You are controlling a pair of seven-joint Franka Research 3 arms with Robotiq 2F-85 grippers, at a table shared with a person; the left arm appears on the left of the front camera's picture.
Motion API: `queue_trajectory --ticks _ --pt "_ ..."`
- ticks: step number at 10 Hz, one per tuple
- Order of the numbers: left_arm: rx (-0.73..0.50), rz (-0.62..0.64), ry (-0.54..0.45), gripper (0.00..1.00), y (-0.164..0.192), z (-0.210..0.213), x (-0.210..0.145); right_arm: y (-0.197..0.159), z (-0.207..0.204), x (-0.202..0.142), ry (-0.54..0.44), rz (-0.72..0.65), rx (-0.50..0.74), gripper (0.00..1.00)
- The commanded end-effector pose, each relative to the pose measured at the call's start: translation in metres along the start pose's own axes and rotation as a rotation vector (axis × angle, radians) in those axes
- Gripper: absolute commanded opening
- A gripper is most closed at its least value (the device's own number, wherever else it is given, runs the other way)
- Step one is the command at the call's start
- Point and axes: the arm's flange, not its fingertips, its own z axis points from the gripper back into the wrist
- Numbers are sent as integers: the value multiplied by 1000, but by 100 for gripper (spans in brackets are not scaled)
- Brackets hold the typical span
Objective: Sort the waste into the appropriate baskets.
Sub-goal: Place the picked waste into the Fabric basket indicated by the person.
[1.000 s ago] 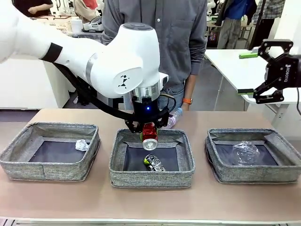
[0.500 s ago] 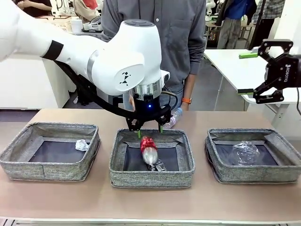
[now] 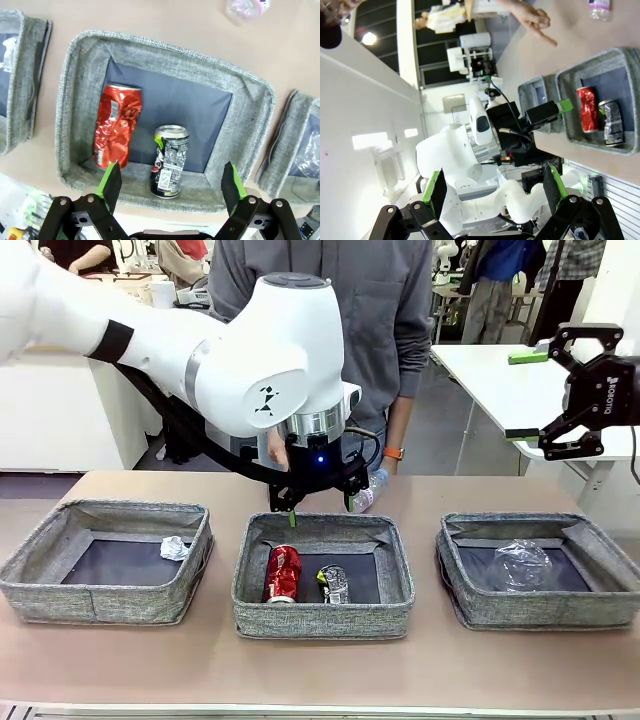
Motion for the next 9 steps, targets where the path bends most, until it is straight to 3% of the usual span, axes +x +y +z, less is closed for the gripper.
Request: queue_trajectory --ticks 1,2,4,6,7,9 --pt "-5 21 -6 100 -1 10 -1 2 -2 1 -16 3 16 100" --pt "-35 5 91 100 3 21 4 2 -2 1 -16 3 16 100" --pt "-181 -133 298 100 45 76 33 2 -2 1 -16 3 16 100" --pt "-364 -91 325 100 110 121 59 2 -2 1 -16 3 16 100" --pt "-515 -66 330 100 146 135 66 2 -2 1 -16 3 16 100" --pt "-739 -42 315 100 212 148 66 2 -2 1 -16 3 16 100"
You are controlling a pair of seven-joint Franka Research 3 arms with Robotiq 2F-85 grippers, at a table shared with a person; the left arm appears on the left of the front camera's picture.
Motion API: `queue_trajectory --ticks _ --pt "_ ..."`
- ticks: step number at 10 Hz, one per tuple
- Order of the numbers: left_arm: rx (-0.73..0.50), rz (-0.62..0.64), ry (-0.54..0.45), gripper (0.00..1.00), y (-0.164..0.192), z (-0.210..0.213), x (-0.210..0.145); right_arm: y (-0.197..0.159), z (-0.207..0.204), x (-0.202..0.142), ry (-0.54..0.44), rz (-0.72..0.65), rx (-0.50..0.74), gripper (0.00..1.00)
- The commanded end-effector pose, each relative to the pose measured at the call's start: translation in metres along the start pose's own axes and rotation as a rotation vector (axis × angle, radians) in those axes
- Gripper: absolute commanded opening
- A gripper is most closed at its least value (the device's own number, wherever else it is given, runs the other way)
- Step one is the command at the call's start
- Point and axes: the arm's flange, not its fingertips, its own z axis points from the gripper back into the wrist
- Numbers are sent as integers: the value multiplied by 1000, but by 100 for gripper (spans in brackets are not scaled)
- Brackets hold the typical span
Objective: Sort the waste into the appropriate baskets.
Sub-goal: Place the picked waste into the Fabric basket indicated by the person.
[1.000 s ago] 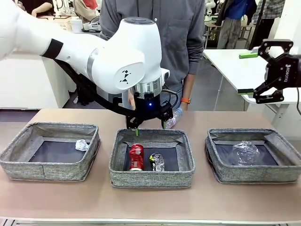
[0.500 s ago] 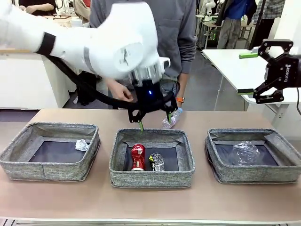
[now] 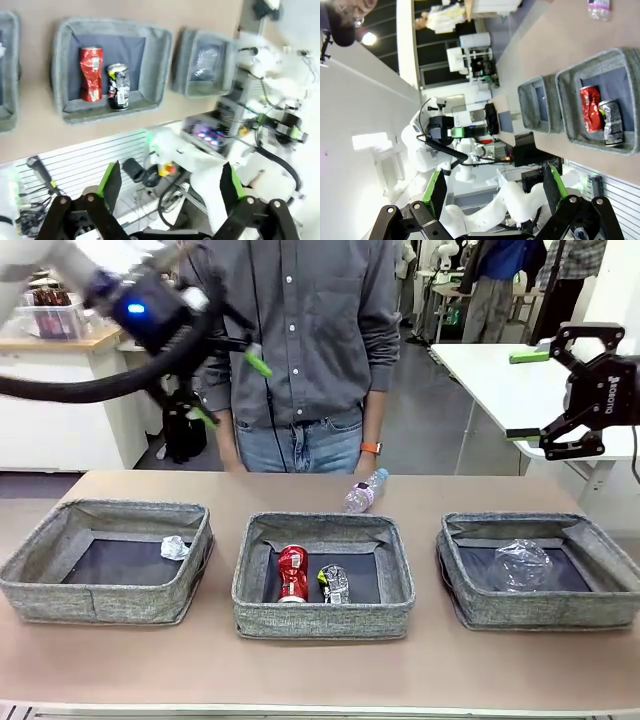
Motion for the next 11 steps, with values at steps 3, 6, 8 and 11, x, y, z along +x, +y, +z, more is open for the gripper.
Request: queue_trajectory --ticks 3,6,8,11 --pt "-466 -92 -102 100 113 52 -53 2 -1 1 -15 3 17 100" --pt "-469 -34 -125 100 114 63 -46 2 -1 1 -15 3 17 100" --pt "-469 -34 -125 100 114 63 -46 2 -1 1 -15 3 17 100" --pt "-469 -34 -125 100 114 63 -46 2 -1 1 -15 3 17 100"
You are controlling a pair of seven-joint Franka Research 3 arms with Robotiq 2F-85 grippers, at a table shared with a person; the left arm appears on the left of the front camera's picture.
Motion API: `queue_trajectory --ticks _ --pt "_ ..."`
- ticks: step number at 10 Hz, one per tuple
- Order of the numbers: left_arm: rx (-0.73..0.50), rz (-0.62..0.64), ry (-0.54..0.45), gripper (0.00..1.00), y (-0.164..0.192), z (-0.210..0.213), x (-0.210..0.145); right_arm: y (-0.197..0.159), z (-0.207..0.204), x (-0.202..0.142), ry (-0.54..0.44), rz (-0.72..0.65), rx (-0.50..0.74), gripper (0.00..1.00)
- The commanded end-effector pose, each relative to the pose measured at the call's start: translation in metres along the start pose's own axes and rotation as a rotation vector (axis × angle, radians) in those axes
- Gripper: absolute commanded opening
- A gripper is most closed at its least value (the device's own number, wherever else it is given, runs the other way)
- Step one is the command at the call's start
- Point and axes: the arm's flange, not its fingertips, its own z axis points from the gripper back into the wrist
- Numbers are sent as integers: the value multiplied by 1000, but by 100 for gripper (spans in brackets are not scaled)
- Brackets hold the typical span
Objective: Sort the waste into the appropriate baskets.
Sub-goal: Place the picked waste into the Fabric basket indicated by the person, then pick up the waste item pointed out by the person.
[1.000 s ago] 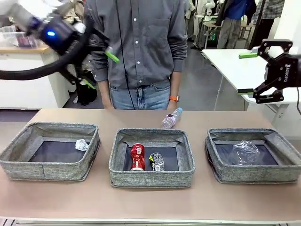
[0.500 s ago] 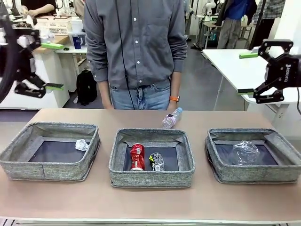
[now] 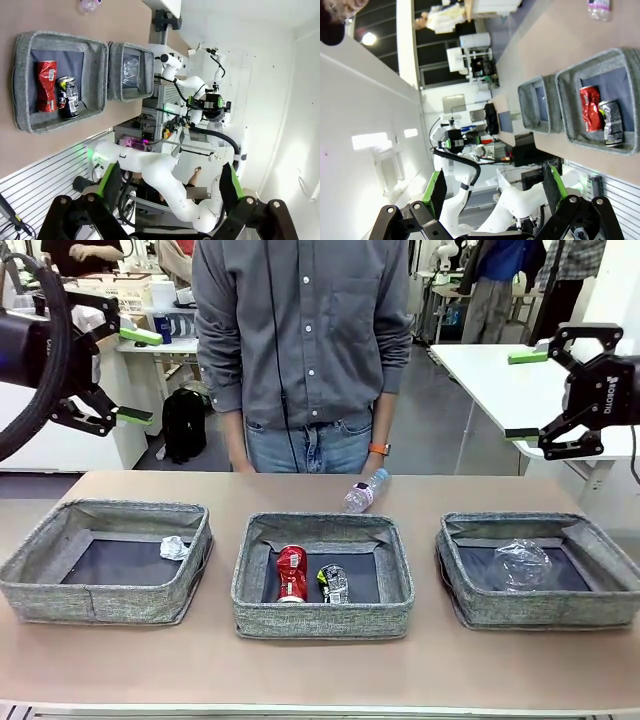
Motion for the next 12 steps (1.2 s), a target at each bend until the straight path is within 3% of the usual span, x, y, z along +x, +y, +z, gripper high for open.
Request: queue_trajectory --ticks 1,12 --pt "12 8 0 100 1 5 0 2 -1 1 -15 3 17 100" --pt "12 8 0 100 1 5 0 2 -1 1 -15 3 17 100"
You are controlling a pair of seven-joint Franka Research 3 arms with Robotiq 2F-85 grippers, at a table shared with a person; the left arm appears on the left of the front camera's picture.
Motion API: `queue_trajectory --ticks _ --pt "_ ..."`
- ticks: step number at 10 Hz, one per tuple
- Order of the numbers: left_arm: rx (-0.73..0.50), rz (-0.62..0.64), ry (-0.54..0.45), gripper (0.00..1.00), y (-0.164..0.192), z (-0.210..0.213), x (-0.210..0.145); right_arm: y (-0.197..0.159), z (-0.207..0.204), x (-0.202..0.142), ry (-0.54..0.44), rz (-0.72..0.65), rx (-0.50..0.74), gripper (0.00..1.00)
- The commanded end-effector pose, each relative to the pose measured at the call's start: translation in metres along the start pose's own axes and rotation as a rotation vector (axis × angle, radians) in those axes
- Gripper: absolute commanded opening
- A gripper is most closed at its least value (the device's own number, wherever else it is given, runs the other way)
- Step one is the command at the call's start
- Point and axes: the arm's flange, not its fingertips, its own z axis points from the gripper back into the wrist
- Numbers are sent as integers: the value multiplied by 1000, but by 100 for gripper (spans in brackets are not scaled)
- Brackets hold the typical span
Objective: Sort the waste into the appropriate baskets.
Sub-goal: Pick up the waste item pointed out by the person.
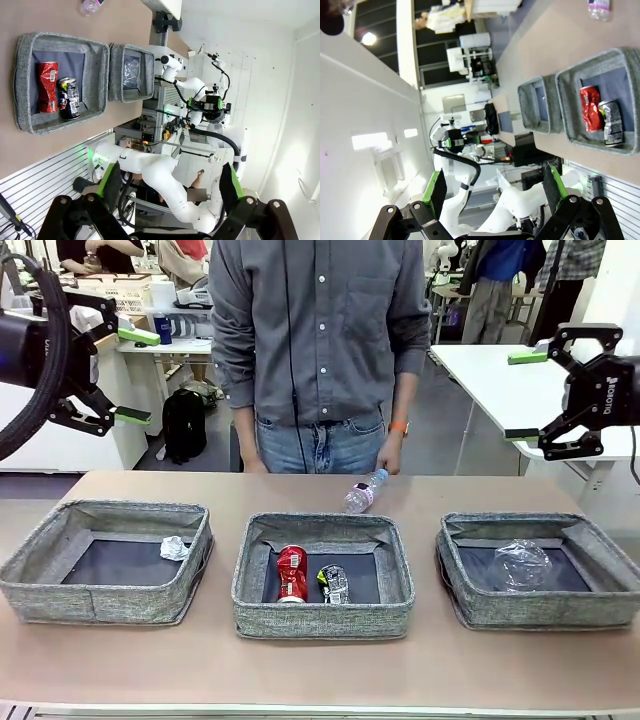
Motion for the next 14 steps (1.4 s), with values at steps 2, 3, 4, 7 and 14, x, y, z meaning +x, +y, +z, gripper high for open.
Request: queue_trajectory --ticks 2,3,4,7,14 --pt "12 6 7 100 0 3 -1 2 -1 1 -15 3 17 100" --pt "12 6 7 100 0 3 -1 2 -1 1 -15 3 17 100" --pt "12 6 7 100 0 3 -1 2 -1 1 -15 3 17 100" --pt "12 6 7 100 0 3 -1 2 -1 1 -15 3 17 100" --pt "12 6 7 100 0 3 -1 2 -18 7 6 -1 -91 100"
